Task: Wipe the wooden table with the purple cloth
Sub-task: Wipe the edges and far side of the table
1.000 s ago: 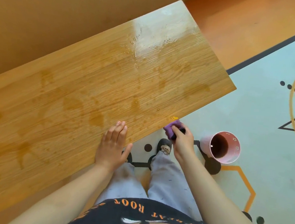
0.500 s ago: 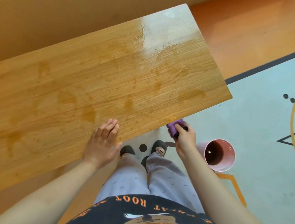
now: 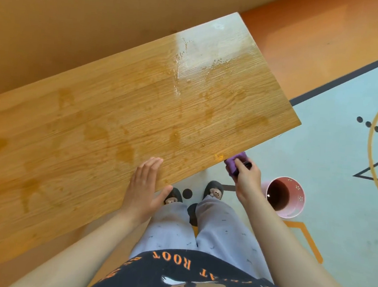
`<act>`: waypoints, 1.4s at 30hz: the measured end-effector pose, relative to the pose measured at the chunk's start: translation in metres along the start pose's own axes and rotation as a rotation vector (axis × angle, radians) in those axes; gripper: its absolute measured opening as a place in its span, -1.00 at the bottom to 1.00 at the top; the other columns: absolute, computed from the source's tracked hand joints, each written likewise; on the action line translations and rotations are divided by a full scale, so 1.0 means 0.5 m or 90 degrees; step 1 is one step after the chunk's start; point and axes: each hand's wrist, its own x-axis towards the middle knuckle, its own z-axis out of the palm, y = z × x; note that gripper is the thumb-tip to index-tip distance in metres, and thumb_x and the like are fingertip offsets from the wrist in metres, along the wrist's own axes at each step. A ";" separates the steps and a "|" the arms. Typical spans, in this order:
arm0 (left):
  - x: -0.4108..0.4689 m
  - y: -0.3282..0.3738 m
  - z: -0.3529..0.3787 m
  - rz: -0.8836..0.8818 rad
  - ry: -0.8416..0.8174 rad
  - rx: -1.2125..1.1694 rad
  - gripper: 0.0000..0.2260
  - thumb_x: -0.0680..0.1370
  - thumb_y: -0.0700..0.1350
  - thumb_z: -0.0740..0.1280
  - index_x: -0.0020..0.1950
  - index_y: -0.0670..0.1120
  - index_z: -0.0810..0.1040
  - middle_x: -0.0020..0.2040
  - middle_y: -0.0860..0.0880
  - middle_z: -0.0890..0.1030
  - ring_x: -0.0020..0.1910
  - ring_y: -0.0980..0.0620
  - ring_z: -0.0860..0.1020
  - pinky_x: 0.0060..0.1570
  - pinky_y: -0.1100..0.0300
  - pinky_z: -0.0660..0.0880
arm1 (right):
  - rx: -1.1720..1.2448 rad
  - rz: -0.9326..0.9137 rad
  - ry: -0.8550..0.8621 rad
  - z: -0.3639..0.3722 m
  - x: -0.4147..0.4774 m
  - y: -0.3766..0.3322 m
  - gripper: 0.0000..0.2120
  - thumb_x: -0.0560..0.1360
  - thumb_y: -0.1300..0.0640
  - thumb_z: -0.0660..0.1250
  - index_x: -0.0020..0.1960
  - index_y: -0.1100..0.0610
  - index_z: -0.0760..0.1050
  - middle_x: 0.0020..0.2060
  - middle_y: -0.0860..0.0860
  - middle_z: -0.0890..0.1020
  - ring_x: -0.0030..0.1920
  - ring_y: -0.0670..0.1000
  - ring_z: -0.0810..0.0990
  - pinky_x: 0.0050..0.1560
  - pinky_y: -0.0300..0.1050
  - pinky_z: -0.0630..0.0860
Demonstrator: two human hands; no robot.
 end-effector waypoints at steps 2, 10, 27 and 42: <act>0.020 0.058 -0.008 0.011 0.052 -0.051 -0.40 0.59 0.18 0.06 0.53 -0.14 0.11 0.50 -0.05 0.23 0.50 0.00 0.15 0.48 0.15 0.03 | -0.014 0.006 0.013 0.002 -0.002 0.001 -0.83 0.54 0.33 0.20 0.11 0.28 0.47 -0.16 0.21 0.57 -0.17 0.07 0.56 -0.21 -0.18 0.51; 0.223 0.278 0.053 0.022 0.026 -0.042 -0.44 0.58 0.08 0.05 0.49 -0.21 0.24 0.51 -0.14 0.25 0.50 -0.11 0.20 0.45 0.01 0.18 | -0.020 0.046 0.006 -0.024 0.020 -0.027 -0.80 0.52 0.31 0.27 0.13 0.24 0.49 -0.15 0.15 0.59 -0.16 0.08 0.59 -0.15 -0.06 0.55; 0.271 0.343 0.131 -0.158 0.130 0.056 -0.54 0.50 0.15 0.14 0.21 -0.19 0.35 0.25 -0.16 0.46 0.27 -0.14 0.33 0.25 -0.11 0.40 | -0.018 0.060 -0.031 -0.164 0.193 -0.154 -0.79 0.51 0.37 0.22 0.15 0.32 0.43 -0.15 0.22 0.55 -0.21 0.09 0.54 -0.15 -0.09 0.52; 0.496 0.486 0.052 -0.129 0.167 -0.106 -0.41 0.58 0.07 0.19 0.52 -0.19 0.12 0.52 -0.11 0.19 0.51 -0.04 0.13 0.49 0.12 -0.01 | -0.448 -0.098 -0.318 -0.269 0.359 -0.450 -0.84 0.47 0.30 0.36 0.06 0.22 0.53 -0.14 0.06 0.63 -0.20 -0.01 0.60 -0.14 -0.13 0.55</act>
